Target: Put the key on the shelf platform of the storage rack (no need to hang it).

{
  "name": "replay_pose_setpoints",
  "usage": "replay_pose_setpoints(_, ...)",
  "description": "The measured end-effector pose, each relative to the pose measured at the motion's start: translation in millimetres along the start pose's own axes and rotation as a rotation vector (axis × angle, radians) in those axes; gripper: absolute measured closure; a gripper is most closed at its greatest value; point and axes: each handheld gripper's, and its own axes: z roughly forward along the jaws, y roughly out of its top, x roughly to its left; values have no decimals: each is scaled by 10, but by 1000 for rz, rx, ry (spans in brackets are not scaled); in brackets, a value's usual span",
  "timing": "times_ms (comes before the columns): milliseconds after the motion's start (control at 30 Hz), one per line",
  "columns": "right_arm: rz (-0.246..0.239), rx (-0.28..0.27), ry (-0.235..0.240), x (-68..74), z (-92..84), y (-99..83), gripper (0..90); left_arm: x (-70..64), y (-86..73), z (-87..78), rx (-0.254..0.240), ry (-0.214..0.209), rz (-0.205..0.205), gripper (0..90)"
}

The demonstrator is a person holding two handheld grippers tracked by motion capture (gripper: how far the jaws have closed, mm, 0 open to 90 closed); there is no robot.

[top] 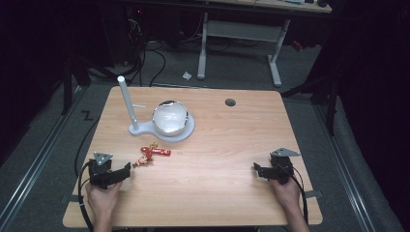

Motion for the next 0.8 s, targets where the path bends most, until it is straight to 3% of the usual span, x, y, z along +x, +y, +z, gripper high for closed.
replay_pose_setpoints(233,0,0,0,0,0,0,162,-56,-26,-158,34,-26,-2,170)
replay_pose_setpoints(267,0,0,0,0,0,0,162,-74,-50,-194,47,-42,24,173)
replay_pose_setpoints(300,0,0,0,0,0,0,162,-107,-70,-213,53,-36,5,176)
replay_pose_setpoints(367,2,1,0,2,-1,0,162,-138,-102,-233,64,-57,26,180)
replay_pose_setpoints(533,1,1,0,2,-1,0,162,-236,-189,-259,100,-70,21,180)
replay_pose_setpoints(800,-1,0,0,0,0,0,162,-427,-406,-257,147,-106,96,185)
